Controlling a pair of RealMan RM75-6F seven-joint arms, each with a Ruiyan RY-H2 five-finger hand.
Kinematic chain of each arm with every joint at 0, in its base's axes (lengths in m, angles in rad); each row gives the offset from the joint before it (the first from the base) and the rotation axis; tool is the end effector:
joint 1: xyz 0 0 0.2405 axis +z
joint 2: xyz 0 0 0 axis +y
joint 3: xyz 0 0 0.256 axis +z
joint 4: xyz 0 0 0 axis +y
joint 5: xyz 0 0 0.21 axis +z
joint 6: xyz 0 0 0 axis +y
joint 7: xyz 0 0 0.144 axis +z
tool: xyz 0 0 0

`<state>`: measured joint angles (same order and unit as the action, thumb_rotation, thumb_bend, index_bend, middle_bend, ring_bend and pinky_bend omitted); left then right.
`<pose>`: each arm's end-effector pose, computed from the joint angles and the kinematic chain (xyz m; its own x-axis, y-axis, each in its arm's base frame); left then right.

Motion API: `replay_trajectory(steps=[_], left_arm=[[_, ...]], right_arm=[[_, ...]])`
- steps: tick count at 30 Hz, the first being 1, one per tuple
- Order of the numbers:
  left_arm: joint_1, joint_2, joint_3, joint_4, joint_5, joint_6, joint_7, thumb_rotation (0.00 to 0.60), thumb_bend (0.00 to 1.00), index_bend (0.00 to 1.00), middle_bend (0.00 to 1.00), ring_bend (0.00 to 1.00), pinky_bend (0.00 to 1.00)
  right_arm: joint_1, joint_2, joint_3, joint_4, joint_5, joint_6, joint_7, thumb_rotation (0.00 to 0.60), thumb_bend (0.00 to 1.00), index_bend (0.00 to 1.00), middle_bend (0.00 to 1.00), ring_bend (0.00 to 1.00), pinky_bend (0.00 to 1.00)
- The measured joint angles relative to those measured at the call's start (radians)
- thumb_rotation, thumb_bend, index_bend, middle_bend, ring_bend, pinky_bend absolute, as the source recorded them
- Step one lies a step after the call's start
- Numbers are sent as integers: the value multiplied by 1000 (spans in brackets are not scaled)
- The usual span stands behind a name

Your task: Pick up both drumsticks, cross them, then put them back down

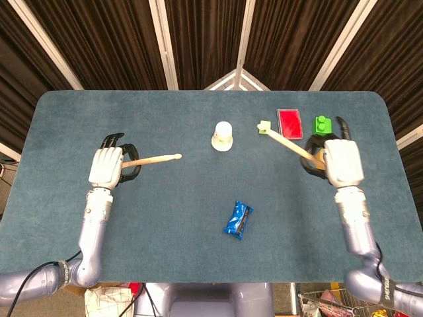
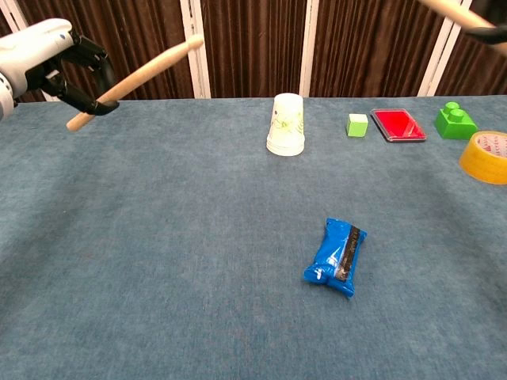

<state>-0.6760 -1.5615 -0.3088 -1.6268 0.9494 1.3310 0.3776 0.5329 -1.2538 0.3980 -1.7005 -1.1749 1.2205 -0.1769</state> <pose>-0.1389 0.3471 0.0415 0.1628 -0.0042 0.9867 0.9824 -0.0923 -0.1625 -0.1663 -0.3504 0.1407 0.1920 0.1215 0.9738 -0.9567 -0.1981 0.2133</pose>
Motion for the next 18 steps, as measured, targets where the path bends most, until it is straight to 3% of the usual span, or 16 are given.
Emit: replay_trajectory(steps=[12,18], left_arm=[[-1,-49,-7,-10,32,-53,-89,600,510,624,531,142,108],[-7,-67,-21,-10,42,-65,-119,600,511,629,531,142,107]], right_arm=[[161,-138,74,73,93,-113,94,600,414,664,627,476,61],[198,-189,73,117,132,-142,109,600,415,665,627,477,61]])
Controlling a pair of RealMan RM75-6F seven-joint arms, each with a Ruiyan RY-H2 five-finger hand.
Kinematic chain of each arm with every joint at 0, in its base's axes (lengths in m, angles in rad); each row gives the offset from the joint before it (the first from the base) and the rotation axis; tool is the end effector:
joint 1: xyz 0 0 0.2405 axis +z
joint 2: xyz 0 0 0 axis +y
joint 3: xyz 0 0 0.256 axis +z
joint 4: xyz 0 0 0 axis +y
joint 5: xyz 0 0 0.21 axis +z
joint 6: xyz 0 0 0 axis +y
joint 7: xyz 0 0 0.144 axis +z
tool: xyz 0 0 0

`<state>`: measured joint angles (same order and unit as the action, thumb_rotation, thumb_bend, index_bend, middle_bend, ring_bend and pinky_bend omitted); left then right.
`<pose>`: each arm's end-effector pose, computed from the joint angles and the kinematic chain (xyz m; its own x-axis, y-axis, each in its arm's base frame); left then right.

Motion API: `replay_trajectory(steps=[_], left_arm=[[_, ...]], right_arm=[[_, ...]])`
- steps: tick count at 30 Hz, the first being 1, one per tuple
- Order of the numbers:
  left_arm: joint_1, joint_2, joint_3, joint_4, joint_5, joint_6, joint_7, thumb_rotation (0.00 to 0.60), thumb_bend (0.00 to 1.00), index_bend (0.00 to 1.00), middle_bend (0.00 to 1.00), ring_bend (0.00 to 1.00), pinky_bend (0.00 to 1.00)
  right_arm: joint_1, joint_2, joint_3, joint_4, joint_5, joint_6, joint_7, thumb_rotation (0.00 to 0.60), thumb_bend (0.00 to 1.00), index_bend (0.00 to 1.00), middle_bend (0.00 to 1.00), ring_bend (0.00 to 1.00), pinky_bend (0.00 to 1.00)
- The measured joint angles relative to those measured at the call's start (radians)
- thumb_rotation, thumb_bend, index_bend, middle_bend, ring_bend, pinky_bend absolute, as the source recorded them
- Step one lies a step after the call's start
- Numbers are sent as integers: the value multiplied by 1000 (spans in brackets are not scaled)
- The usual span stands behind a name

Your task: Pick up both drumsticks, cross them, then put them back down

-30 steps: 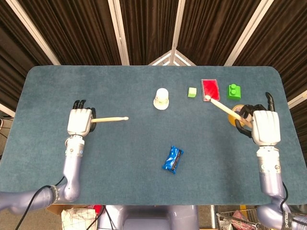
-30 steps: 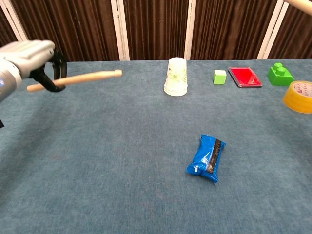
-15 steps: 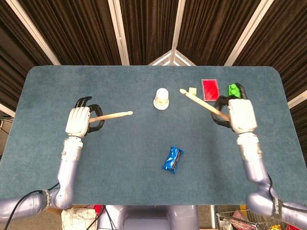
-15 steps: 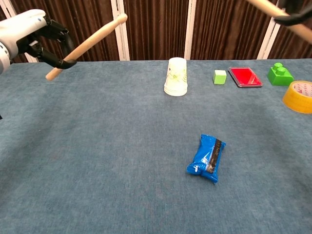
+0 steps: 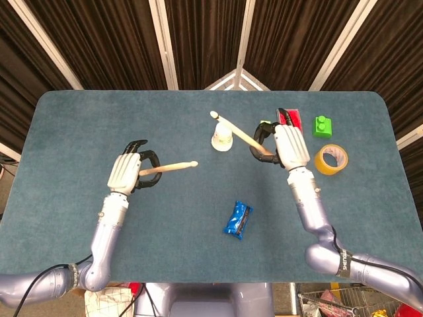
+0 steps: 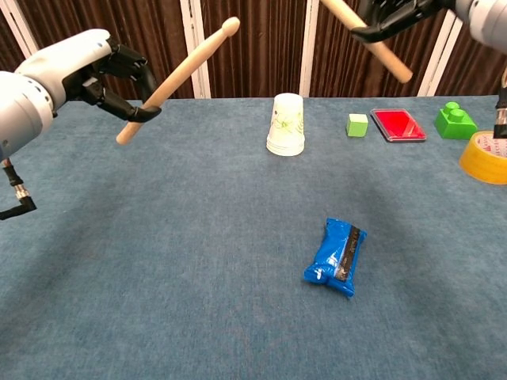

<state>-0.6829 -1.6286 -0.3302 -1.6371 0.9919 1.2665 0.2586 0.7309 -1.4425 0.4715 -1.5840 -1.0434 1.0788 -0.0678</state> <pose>-0.1128 0.3396 0.0163 -0.0099 0.0881 0.9961 0.9871 -0.1581 0.0238 -0.1026 -0.3934 0.0840 -0.0504 -0.0383 0.9980 -0.9623 -0.2657 -0.0588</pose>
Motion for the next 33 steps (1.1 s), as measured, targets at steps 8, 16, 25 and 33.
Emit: replay_trajectory(steps=[8,16,25,33], left_arm=[[-17,-9,-30,-40,-28,-10,21,600,510,629,530,142,107],[-44,-28,-54,-80,-77,2,94,600,510,628,531,142,107],[-66,-78,-59,-93,-95,30,132,600,509,627,534,142,107],[-84,-129,-83,-114,-138,74,177,600,510,628,534,142,107]], right_arm=[[10,-22,-40,14,-39,11,-5,600,419,669,629,482,61],[6,-25,-80,-9,-106,40,-11,600,420,673,629,482,61],[17,-22,-103,-40,-121,50,-85,600,421,673,629,482,60],[22,-11,-116,-76,-128,55,-122,600,423,673,629,482,60]])
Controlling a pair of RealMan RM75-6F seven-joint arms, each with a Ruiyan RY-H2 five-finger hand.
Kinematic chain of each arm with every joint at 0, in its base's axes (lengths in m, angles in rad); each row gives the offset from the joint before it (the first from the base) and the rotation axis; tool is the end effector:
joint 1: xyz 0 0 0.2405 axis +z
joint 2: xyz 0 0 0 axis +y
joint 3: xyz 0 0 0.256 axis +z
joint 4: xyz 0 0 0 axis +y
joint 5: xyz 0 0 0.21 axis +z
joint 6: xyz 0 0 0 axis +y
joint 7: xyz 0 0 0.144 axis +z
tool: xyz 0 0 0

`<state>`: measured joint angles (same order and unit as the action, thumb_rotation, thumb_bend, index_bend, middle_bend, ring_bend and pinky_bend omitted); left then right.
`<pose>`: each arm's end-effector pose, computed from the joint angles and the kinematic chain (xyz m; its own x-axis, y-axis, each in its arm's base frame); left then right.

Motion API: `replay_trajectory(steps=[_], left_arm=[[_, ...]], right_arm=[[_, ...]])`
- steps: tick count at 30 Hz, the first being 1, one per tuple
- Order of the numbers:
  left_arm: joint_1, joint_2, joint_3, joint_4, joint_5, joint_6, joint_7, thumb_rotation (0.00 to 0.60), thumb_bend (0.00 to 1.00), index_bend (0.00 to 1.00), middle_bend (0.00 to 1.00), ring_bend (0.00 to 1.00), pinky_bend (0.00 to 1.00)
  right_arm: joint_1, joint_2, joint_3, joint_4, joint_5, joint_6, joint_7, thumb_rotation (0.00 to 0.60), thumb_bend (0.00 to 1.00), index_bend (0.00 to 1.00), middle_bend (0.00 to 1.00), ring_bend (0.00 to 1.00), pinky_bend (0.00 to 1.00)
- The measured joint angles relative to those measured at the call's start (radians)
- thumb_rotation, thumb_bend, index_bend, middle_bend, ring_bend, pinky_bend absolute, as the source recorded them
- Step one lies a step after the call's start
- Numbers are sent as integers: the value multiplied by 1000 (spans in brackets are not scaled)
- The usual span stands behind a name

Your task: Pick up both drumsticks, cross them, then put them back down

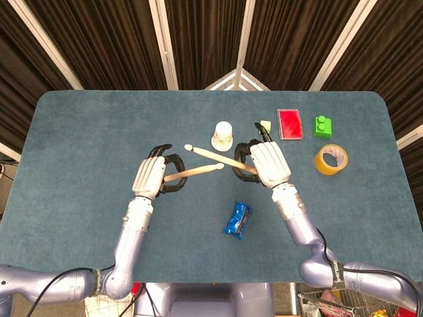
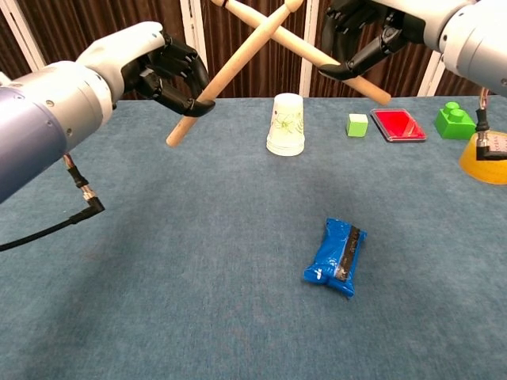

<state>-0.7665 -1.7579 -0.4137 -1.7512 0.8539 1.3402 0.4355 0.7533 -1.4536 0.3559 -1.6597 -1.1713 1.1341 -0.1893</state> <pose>-0.0505 0.3255 -0.0040 -0.0953 0.1399 0.9856 0.9846 -0.1325 0.1140 -0.0805 -0.3611 0.0597 0.1165 -0.0526 0.9918 -0.9070 -0.4125 0.0847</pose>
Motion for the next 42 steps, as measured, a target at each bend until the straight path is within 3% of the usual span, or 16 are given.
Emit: replay_trajectory(steps=[13,42], left_arm=[[-43,-76,-50,-5,-68,49,62,600,510,628,534,142,107],[-59,-116,-72,10,-78,61,61,600,510,628,534,142,107]], right_arm=[[2,15,-3,-44,13,5,-27,600,423,673,630,482,61],[6,26,-17,-76,-1,4,-12,600,426,674,635,482,59]])
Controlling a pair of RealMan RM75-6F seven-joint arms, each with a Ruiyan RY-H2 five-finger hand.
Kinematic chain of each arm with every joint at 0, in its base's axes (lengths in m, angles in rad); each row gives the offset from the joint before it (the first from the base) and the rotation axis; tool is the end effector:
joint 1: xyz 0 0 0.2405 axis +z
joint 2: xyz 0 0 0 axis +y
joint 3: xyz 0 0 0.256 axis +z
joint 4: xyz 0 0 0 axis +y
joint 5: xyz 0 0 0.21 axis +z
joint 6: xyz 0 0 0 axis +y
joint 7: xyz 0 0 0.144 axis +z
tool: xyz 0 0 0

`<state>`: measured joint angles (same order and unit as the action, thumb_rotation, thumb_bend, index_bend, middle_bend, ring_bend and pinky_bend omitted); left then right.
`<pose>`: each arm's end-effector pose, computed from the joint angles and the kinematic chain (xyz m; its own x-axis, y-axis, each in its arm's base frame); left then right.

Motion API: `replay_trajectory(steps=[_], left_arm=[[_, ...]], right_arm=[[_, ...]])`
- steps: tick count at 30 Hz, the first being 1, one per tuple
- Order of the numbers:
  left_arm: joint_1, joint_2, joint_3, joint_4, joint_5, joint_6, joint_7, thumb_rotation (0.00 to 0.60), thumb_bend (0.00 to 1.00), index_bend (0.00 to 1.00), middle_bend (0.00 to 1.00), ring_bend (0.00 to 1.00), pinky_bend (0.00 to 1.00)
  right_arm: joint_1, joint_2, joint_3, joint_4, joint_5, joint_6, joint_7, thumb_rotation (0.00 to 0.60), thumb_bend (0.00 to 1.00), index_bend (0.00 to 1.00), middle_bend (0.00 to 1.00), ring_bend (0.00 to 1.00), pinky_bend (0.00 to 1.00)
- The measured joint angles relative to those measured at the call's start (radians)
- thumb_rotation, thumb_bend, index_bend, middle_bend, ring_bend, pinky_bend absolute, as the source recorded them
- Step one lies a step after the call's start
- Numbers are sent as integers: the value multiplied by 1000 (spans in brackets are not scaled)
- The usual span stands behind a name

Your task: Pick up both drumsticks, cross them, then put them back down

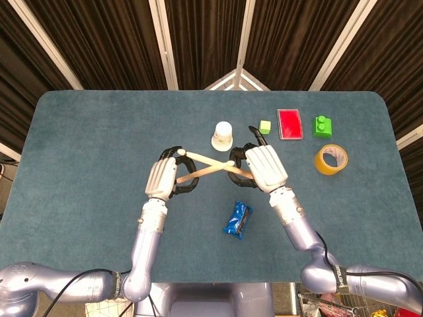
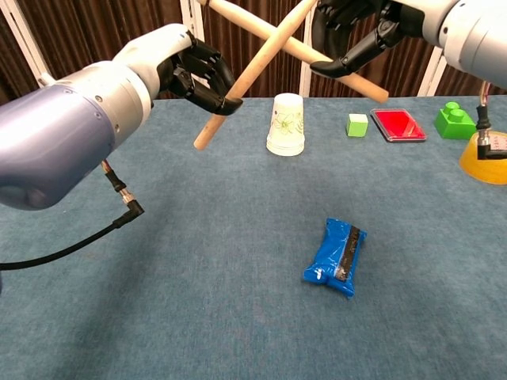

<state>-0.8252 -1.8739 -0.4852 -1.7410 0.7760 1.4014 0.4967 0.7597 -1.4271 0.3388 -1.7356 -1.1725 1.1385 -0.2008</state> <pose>-0.0201 0.3219 -0.0190 -0.1687 0.1479 0.9745 0.9804 -0.0770 0.1815 -0.0693 -0.3487 0.0609 0.1090 -0.0852 0.9904 -0.8942 -0.4436 0.0602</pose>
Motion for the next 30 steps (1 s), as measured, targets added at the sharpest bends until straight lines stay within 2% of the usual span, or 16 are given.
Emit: replay_trajectory(steps=[24,30], left_arm=[[6,9,8,-9,-12,-4,9,600,510,628,534,142,107],[14,27,26,-16,-1,-8,13,600,509,629,533,142,107]], right_arm=[[-5,2,-6,-5,14,7,-7,600,426,674,635,483,61],[-15,20,6,4,32,12,13,600,425,674,635,483,61]])
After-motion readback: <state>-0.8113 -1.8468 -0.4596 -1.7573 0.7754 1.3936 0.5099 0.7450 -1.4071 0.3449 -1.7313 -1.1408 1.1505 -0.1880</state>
